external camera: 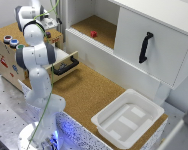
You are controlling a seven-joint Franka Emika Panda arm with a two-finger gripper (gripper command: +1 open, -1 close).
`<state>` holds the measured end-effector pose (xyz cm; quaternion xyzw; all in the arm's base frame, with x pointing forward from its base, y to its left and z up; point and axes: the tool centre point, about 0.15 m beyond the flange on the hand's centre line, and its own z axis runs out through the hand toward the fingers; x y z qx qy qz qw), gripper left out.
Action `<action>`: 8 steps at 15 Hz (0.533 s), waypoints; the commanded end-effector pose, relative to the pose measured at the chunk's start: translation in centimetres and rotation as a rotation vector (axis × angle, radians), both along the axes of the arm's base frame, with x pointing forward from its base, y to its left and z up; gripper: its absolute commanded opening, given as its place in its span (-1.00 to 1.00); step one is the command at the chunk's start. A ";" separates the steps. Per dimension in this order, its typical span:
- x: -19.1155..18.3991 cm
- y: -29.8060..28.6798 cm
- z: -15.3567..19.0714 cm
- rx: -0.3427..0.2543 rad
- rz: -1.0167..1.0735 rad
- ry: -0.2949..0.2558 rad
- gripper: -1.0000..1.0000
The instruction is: Put the yellow block in the drawer
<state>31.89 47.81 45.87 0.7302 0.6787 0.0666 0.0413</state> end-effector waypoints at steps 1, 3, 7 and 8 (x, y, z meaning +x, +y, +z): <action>2.2 3.3 -0.1 -0.201 0.031 0.045 1.00; 2.8 2.5 -0.1 -0.195 0.069 0.102 1.00; 2.9 0.5 -0.2 -0.173 0.154 0.168 1.00; 2.9 0.1 -0.4 -0.166 0.166 0.174 1.00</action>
